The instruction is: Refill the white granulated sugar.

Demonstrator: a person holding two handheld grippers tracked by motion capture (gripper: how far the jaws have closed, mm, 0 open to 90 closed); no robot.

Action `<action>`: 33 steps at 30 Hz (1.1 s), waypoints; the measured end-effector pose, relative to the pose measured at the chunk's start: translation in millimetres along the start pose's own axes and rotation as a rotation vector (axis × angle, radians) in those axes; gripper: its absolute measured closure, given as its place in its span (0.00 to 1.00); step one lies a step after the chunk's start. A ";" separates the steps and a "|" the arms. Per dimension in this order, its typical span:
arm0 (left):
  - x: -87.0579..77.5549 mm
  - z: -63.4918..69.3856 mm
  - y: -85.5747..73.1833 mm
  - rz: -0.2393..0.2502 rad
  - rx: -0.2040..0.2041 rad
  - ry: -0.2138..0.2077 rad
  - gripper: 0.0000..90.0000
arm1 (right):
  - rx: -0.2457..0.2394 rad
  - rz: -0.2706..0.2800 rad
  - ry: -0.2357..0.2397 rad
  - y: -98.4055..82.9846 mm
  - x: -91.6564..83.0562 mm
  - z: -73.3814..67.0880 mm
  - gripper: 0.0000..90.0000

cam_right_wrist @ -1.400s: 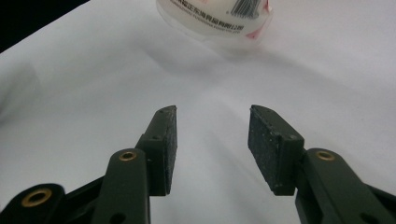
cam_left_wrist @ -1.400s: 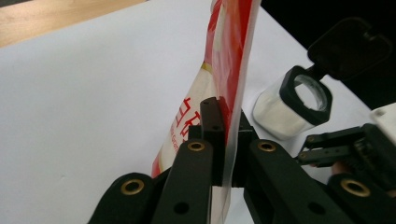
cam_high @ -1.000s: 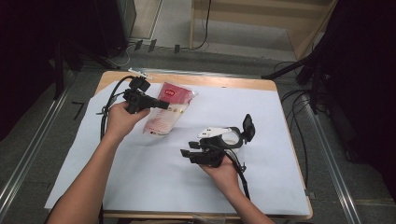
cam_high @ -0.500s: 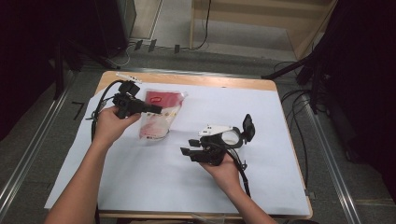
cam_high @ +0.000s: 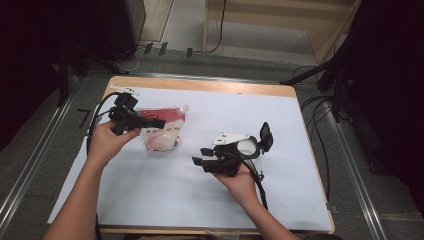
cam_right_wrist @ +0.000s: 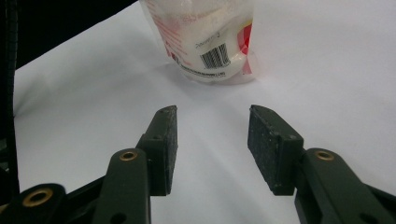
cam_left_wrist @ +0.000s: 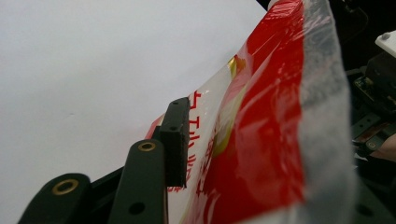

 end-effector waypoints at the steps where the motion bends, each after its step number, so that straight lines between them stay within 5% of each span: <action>1: -2.5 0.9 -0.2 0.017 -0.010 -0.013 0.66 | 0.003 -0.002 0.001 0.5 -0.8 -0.1 0.59; 7: -12.6 1.8 -7.3 0.023 0.005 0.006 0.55 | -0.004 -0.013 0.001 3.5 -6.0 2.6 0.60; 11: -18.7 3.2 -13.1 0.029 -0.014 0.005 0.53 | -0.001 -0.002 -0.004 5.2 -8.7 4.3 0.63; 23: -35.1 -2.0 -27.3 0.029 0.011 0.051 0.52 | 0.039 -0.030 0.031 6.8 -14.6 4.7 0.74; 33: -52.8 -10.9 -33.1 0.058 -0.032 0.044 0.52 | 0.057 -0.047 0.028 9.4 -25.1 17.4 0.84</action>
Point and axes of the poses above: each handheld gripper's, and its own axes: x roughly forward along the jaws, y roughly out of its top, z roughly to its right, the point moved 9 cm from there along x, roughly forward along the jaws, and after that the axes turned 3 degrees about -x, right-handed, at the moved point
